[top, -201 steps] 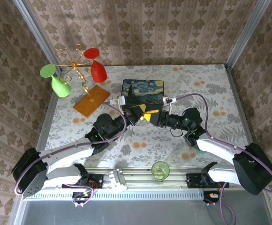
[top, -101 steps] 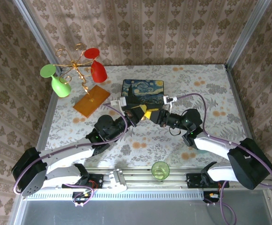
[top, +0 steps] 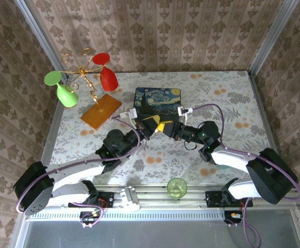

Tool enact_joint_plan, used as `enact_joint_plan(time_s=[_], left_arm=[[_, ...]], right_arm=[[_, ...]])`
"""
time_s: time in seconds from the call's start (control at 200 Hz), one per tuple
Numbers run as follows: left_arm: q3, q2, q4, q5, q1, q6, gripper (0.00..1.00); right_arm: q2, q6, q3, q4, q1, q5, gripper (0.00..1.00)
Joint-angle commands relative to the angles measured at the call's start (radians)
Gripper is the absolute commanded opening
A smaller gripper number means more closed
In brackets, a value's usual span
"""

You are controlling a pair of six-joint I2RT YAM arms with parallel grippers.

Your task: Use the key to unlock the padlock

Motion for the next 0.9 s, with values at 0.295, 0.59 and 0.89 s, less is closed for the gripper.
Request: enact_joint_plan(time_s=[0.295, 0.59, 0.89], left_arm=[[-0.031, 0.01, 0.074, -0.068, -0.021, -0.012, 0.0], [-0.041, 0.007, 0.071, -0.072, -0.022, -0.011, 0.0], [-0.045, 0.006, 0.073, -0.088, -0.025, -0.015, 0.0]], right_arm=[[-0.017, 0.0, -0.019, 0.065, 0.002, 0.026, 0.18], [-0.02, 0.001, -0.031, 0.064, -0.002, 0.033, 0.16], [-0.03, -0.006, -0.047, 0.066, -0.005, 0.041, 0.06]])
